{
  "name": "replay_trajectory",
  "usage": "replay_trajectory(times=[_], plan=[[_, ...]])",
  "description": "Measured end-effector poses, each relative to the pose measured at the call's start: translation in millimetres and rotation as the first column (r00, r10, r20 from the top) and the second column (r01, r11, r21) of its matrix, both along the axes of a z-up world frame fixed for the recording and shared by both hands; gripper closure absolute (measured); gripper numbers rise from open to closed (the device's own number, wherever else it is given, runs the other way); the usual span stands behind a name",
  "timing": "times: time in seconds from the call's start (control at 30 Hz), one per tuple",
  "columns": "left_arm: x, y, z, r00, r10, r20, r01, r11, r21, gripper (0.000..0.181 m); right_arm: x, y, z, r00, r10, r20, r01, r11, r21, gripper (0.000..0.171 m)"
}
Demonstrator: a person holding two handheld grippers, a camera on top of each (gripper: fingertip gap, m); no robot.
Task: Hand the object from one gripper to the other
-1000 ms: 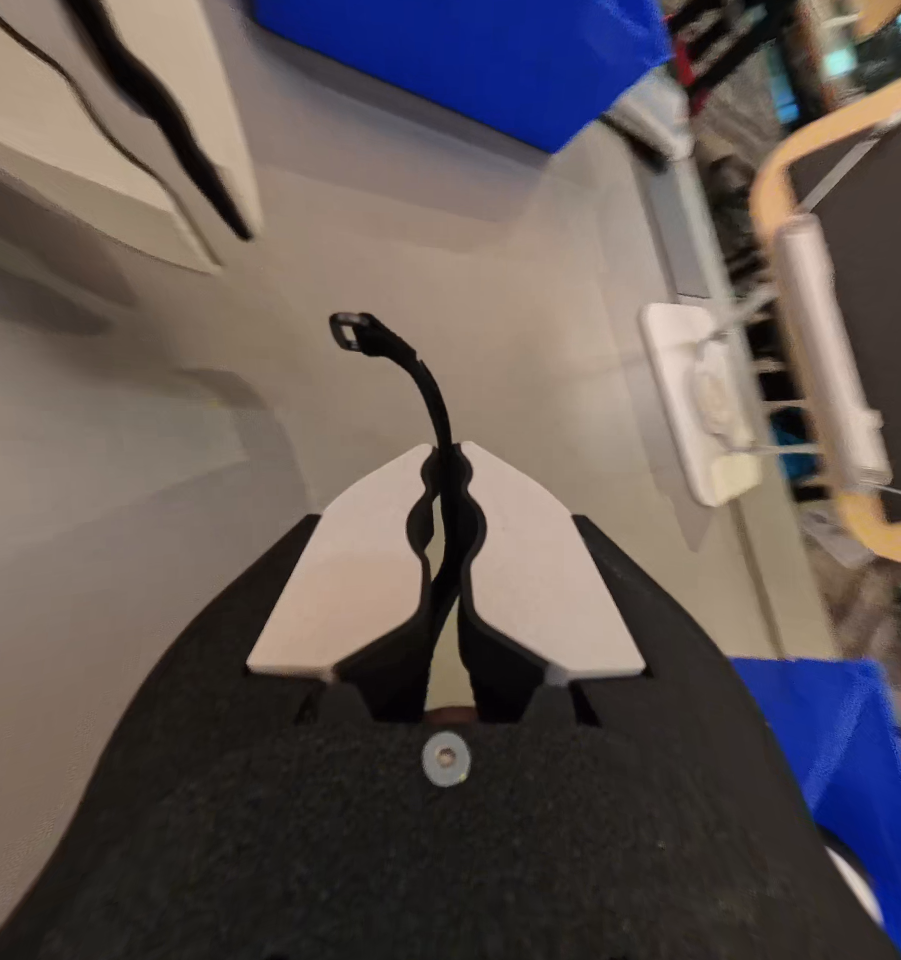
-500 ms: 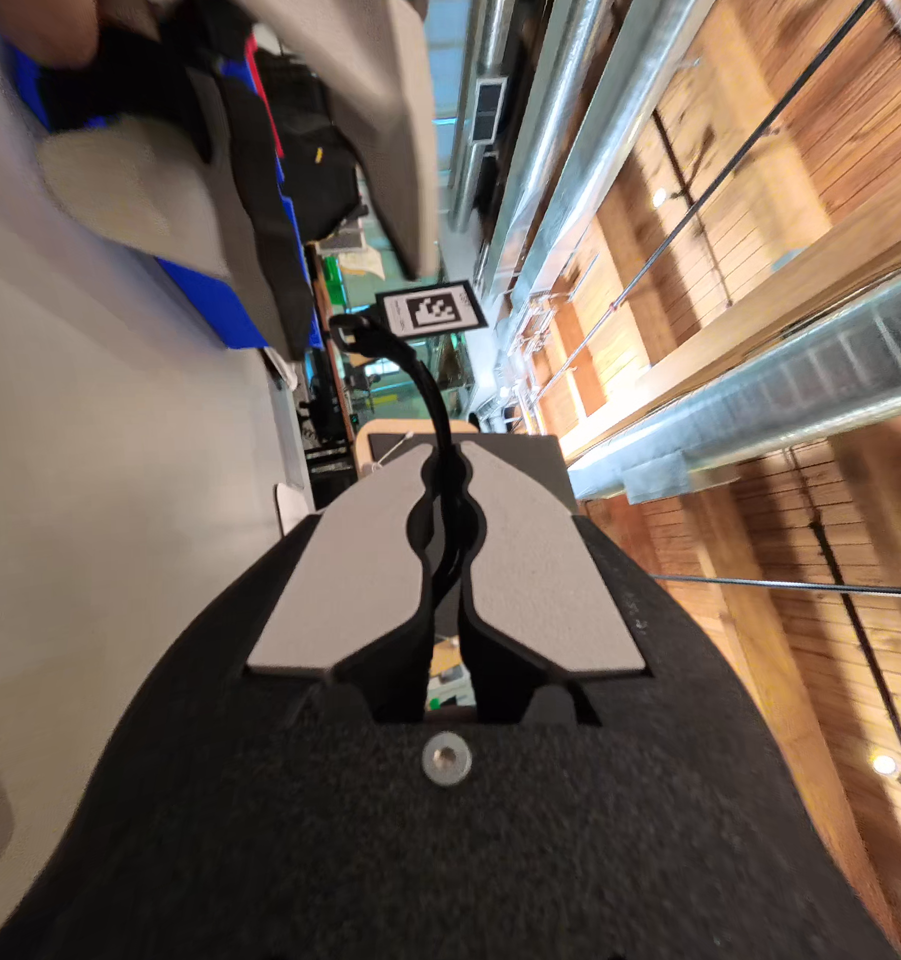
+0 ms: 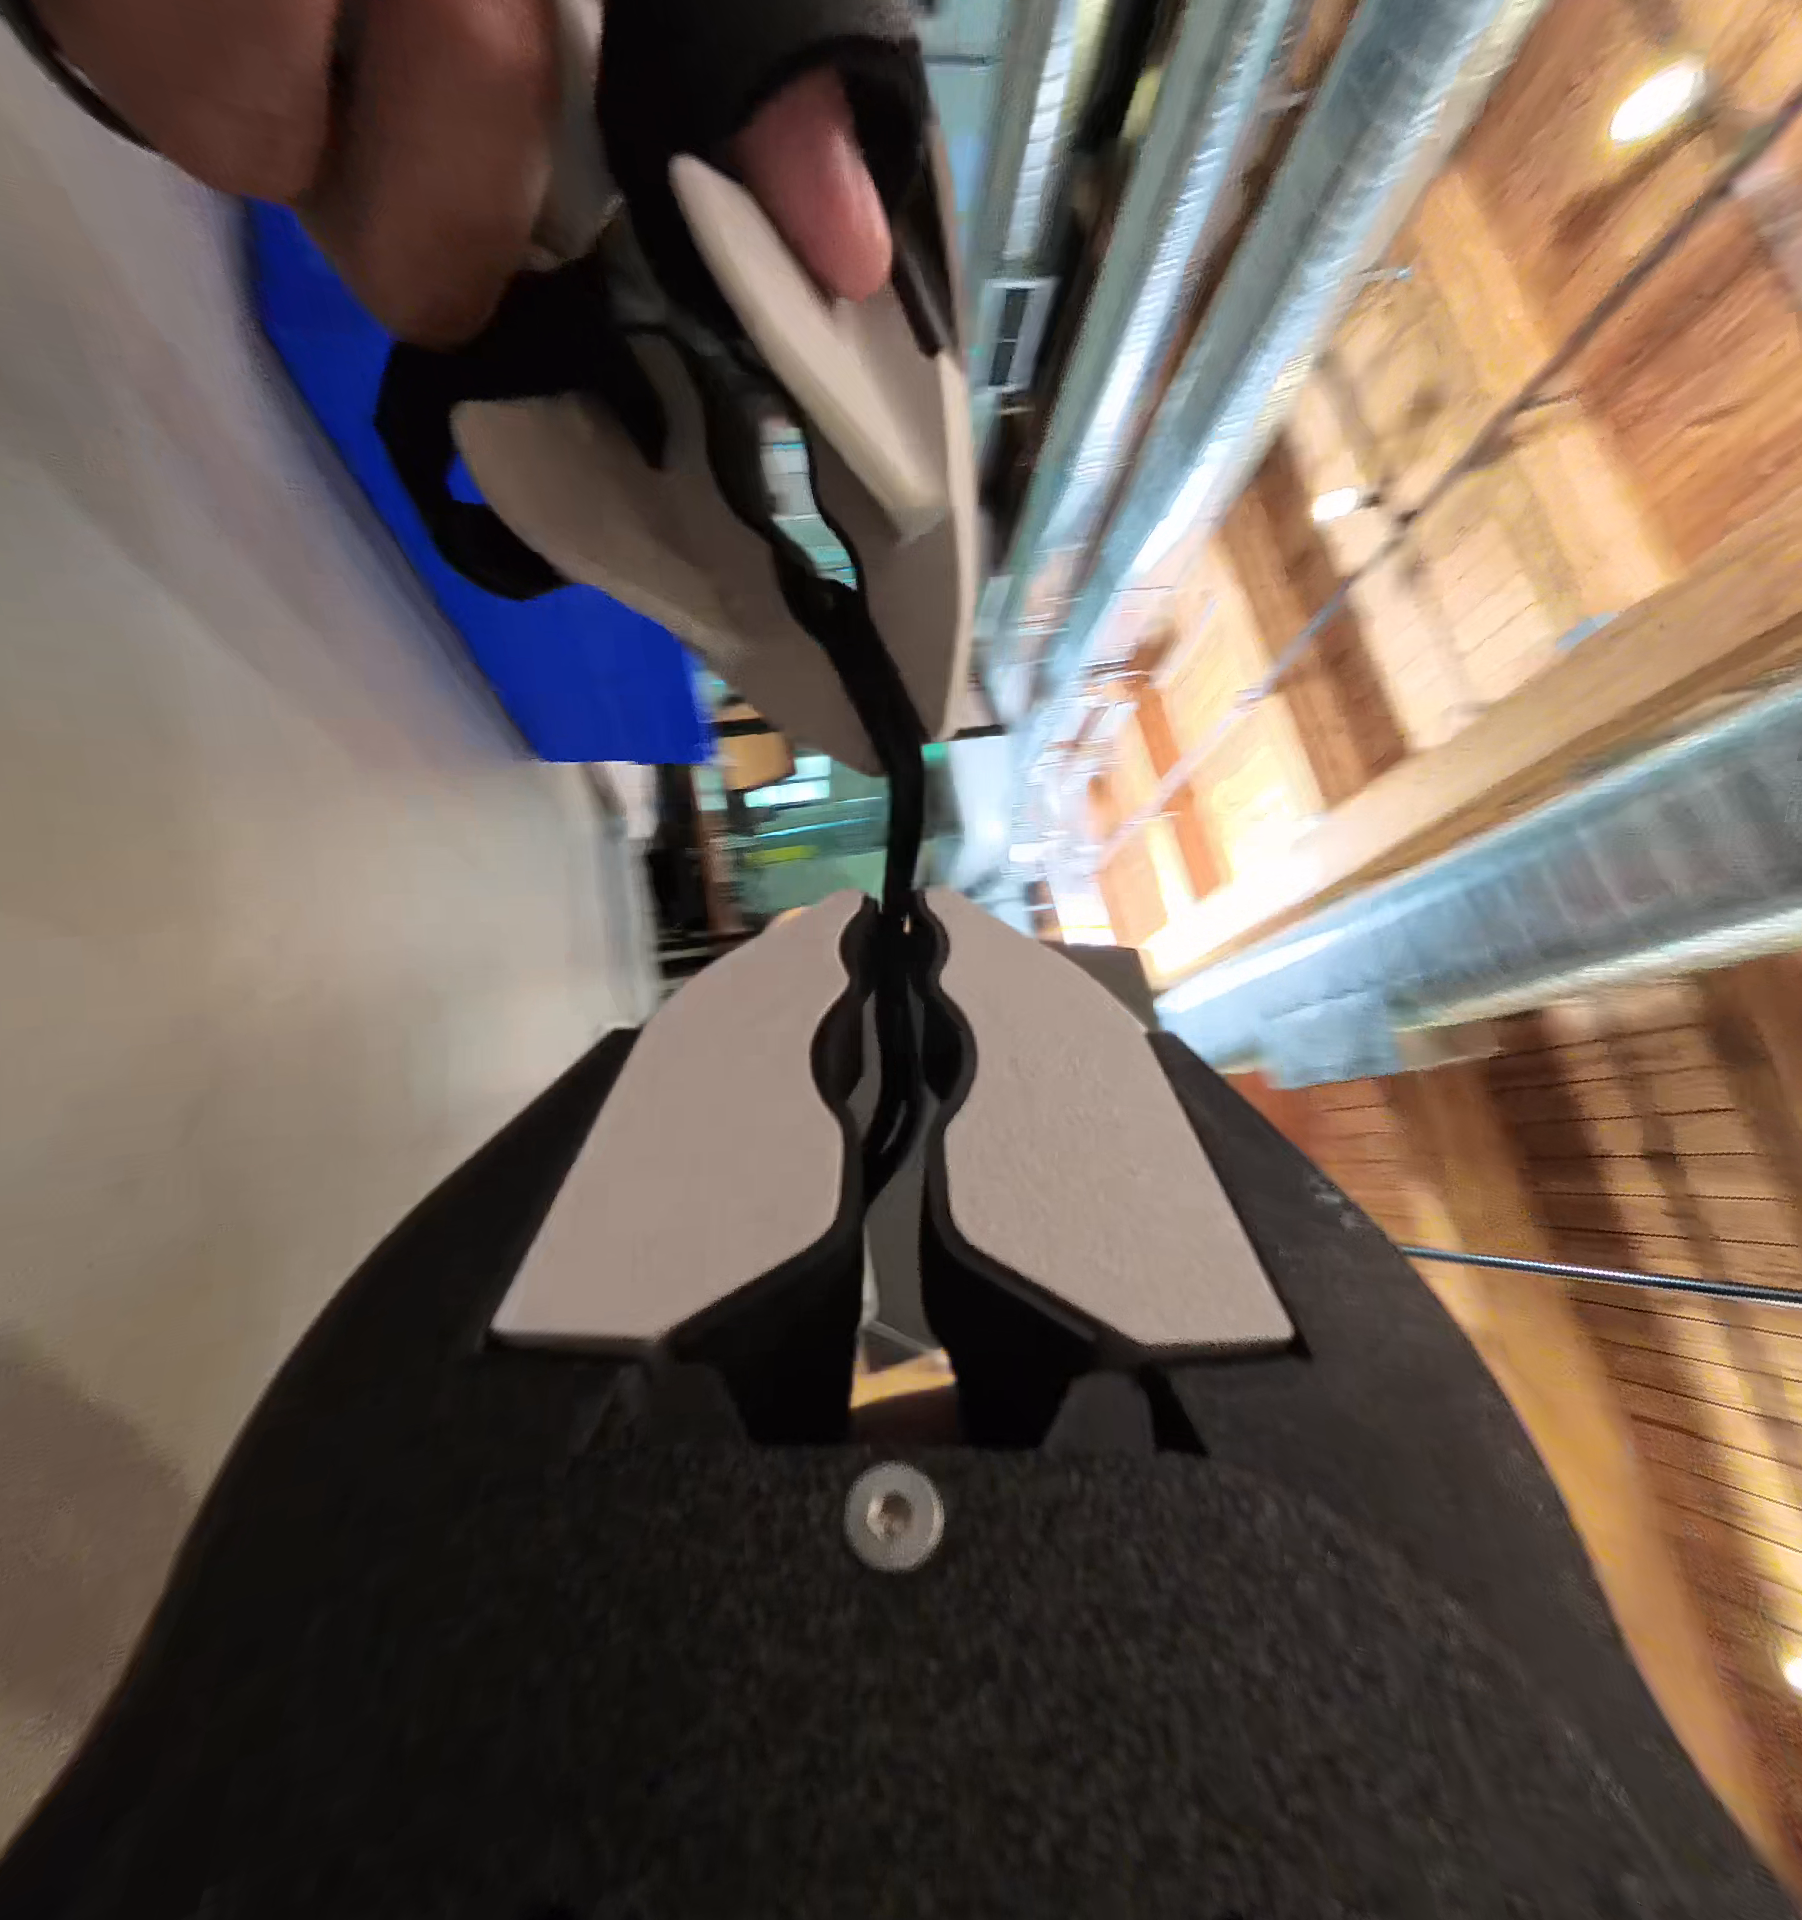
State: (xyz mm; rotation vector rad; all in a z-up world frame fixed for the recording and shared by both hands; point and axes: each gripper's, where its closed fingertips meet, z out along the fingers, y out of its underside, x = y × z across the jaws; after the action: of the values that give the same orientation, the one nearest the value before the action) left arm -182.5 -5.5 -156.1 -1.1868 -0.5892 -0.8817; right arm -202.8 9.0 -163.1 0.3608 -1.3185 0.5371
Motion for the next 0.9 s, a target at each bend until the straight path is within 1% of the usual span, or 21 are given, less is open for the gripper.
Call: replay_trajectory(times=[0.03,0.07,0.13,0.2,0.23,0.27,0.33,0.37,0.43,0.47,0.5,0.53,0.6,0.63,0.67,0.7,0.73,0.83,0.9], plan=[[-1.8,-0.2,-4.0,1.000,0.012,-0.019,-0.013,0.999,-0.030,0.177,-1.4,-0.9,-9.2,0.993,0.012,0.117,-0.012,1.000,-0.002,0.163],[-4.4,-1.6,-5.4,0.999,0.032,-0.037,-0.033,0.998,-0.045,0.177,-0.6,-2.5,-16.3,0.969,0.042,0.243,-0.037,0.999,-0.026,0.159],[-14.3,-11.4,1.0,0.995,0.090,-0.052,-0.091,0.996,-0.022,0.176,3.7,-2.6,-18.1,0.908,0.126,0.400,-0.083,0.989,-0.124,0.151],[-23.0,-24.2,6.3,0.988,0.126,-0.086,-0.128,0.992,-0.012,0.177,4.6,1.6,-20.3,0.815,0.210,0.540,-0.089,0.966,-0.242,0.146],[-28.3,-30.5,6.7,0.983,0.150,-0.106,-0.153,0.988,-0.021,0.177,2.6,5.1,-22.7,0.752,0.252,0.610,-0.069,0.949,-0.307,0.146],[-33.0,-36.9,9.2,0.978,0.172,-0.115,-0.174,0.985,-0.009,0.177,1.6,6.7,-29.1,0.655,0.304,0.692,-0.044,0.929,-0.367,0.147],[-37.3,-47.3,18.1,0.977,0.185,-0.105,-0.181,0.982,0.047,0.177,-1.5,7.5,-41.8,0.411,0.427,0.806,0.064,0.868,-0.492,0.145],[-37.7,-50.0,21.4,0.976,0.189,-0.110,-0.182,0.981,0.064,0.177,-5.5,8.0,-50.1,0.280,0.477,0.833,0.160,0.832,-0.531,0.146],[-34.9,-51.4,25.6,0.973,0.186,-0.137,-0.176,0.981,0.078,0.177,-11.0,4.8,-69.6,0.007,0.572,0.820,0.366,0.762,-0.534,0.133],[-32.3,-51.1,28.1,0.972,0.180,-0.150,-0.168,0.982,0.087,0.176,-11.9,2.4,-74.4,-0.089,0.613,0.785,0.426,0.736,-0.526,0.127],[-28.9,-50.5,31.1,0.974,0.166,-0.157,-0.151,0.983,0.101,0.177,-14.5,2.1,-73.0,-0.133,0.658,0.741,0.467,0.701,-0.539,0.122],[-25.4,-49.9,33.9,0.975,0.152,-0.163,-0.134,0.984,0.115,0.177,-17.5,3.1,-65.9,-0.144,0.711,0.688,0.490,0.656,-0.575,0.116],[-19.4,-48.1,36.9,0.976,0.126,-0.175,-0.105,0.987,0.124,0.177,-19.7,9.6,-44.8,-0.156,0.800,0.580,0.479,0.574,-0.663,0.112],[-17.5,-47.2,37.2,0.977,0.117,-0.179,-0.096,0.988,0.123,0.177,-21.2,15.5,-38.2,-0.143,0.815,0.562,0.462,0.557,-0.690,0.107],[-15.9,-46.2,37.4,0.977,0.110,-0.181,-0.089,0.989,0.122,0.177,-23.7,21.8,-35.4,-0.108,0.810,0.576,0.442,0.558,-0.702,0.104],[-14.3,-45.0,37.3,0.978,0.101,-0.180,-0.079,0.989,0.122,0.177,-24.9,26.5,-33.9,-0.064,0.796,0.601,0.414,0.570,-0.710,0.103],[-12.4,-43.3,37.1,0.980,0.088,-0.179,-0.066,0.990,0.123,0.177,-23.4,28.1,-32.0,-0.036,0.784,0.620,0.385,0.584,-0.715,0.103],[-6.3,-35.2,34.6,0.984,0.049,-0.173,-0.030,0.993,0.113,0.177,-13.9,20.1,-21.9,-0.027,0.792,0.611,0.317,0.586,-0.746,0.103],[-1.7,-29.2,32.4,0.987,0.022,-0.160,-0.004,0.994,0.107,0.177,-13.1,15.3,-17.8,0.026,0.781,0.624,0.275,0.595,-0.756,0.108]])
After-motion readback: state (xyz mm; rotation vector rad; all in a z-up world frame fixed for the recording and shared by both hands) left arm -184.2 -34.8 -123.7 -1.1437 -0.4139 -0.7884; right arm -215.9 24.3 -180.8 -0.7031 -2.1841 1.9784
